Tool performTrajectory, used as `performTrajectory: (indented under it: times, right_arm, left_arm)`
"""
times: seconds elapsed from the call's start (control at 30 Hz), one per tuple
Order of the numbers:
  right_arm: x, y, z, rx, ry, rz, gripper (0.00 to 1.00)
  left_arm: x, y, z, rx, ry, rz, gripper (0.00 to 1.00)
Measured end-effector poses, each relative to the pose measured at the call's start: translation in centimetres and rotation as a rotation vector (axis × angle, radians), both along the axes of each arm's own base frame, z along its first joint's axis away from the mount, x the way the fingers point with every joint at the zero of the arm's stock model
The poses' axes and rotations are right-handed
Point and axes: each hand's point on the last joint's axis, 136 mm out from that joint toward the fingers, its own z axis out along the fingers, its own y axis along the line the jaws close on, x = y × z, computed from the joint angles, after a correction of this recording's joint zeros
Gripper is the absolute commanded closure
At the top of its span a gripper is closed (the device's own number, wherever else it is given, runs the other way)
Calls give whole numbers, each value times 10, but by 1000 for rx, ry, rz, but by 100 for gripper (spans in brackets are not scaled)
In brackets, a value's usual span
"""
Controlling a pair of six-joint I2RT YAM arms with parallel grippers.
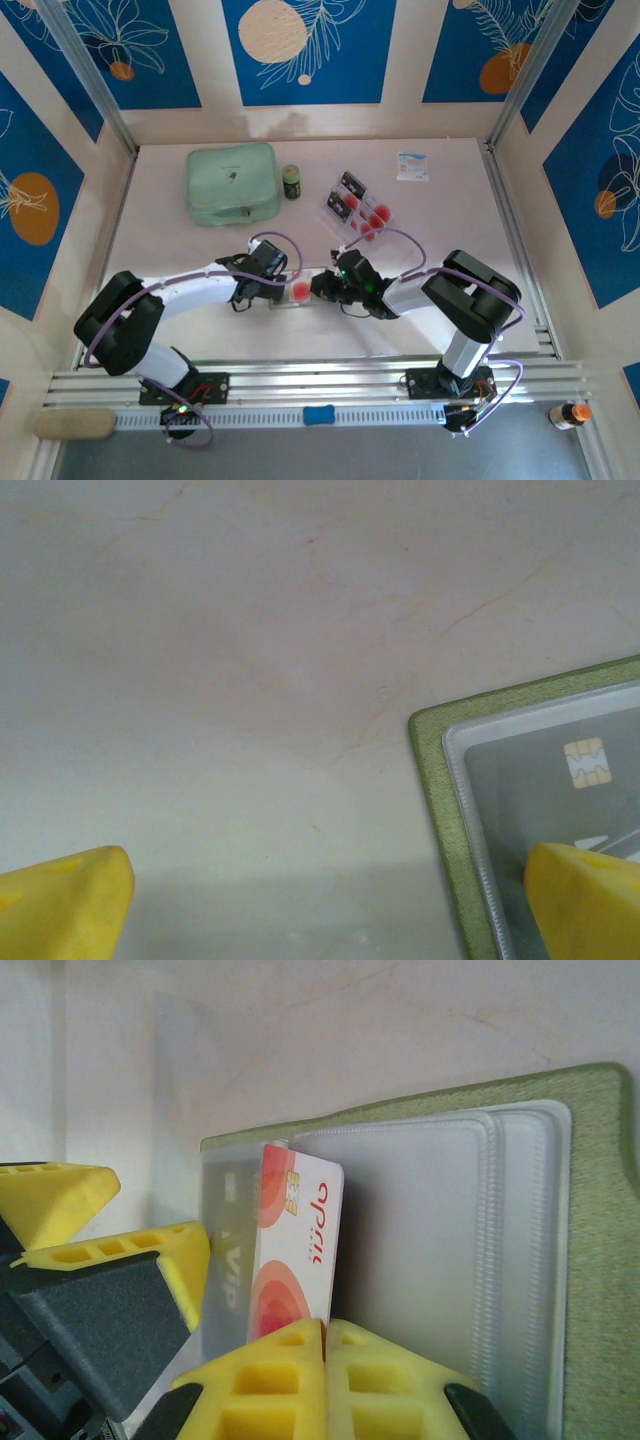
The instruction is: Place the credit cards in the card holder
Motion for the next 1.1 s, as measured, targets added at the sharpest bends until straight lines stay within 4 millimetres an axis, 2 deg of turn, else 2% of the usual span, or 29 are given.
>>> performTrajectory:
  times: [0.53, 0.87, 1.1]
  right_arm:
    - [-4, 0, 0, -20, 20, 21, 100]
    - [-3, 7, 0, -35, 43, 55, 100]
    - [-1, 21, 0, -31, 66, 100, 100]
  left_arm:
    - [0, 0, 0, -2, -1, 3, 0]
    - [0, 0, 0, -2, -1, 3, 0]
    - [0, 0, 0, -2, -1, 3, 0]
